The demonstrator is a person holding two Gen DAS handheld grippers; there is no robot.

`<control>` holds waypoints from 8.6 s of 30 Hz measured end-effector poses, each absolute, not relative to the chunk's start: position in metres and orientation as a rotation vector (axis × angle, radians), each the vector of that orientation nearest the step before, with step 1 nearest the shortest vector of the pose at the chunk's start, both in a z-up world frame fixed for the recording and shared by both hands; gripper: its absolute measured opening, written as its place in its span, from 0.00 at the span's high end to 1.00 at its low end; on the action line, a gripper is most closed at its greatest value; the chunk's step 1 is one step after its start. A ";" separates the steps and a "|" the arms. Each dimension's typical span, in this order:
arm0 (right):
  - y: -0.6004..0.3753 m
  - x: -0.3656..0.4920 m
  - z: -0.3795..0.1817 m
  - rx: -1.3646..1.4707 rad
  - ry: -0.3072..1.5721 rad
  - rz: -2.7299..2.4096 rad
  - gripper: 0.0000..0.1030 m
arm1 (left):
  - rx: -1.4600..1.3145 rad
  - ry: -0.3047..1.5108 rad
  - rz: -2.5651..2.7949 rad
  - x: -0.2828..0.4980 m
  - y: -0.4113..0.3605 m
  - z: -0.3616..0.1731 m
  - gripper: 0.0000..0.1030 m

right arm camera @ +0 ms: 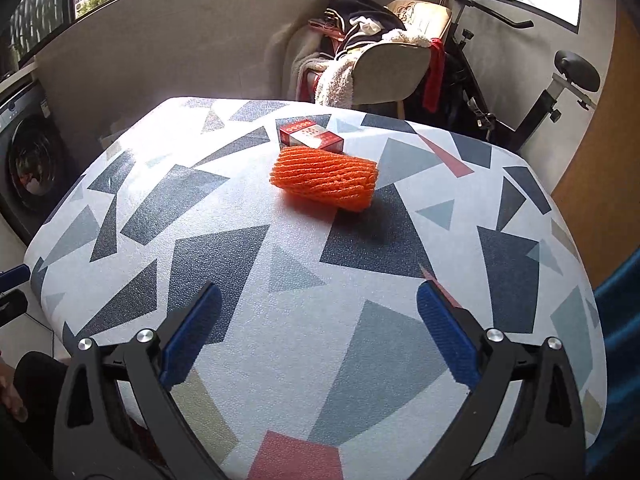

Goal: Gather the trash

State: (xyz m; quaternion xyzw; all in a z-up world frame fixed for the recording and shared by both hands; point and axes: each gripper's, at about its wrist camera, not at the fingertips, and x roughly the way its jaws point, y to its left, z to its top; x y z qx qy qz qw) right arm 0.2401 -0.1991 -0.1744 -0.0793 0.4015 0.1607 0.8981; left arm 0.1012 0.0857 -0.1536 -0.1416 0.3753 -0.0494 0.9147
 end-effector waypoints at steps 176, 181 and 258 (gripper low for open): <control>-0.151 0.045 -0.297 -0.175 1.380 0.653 0.64 | -0.131 0.827 -0.175 0.008 0.040 -0.152 0.06; -0.151 0.046 -0.294 -0.188 1.360 0.617 0.31 | -0.130 0.826 -0.176 0.008 0.039 -0.152 0.06; -0.211 0.043 -0.004 -0.094 0.499 0.352 0.06 | 0.043 0.446 0.022 0.003 0.014 0.024 0.06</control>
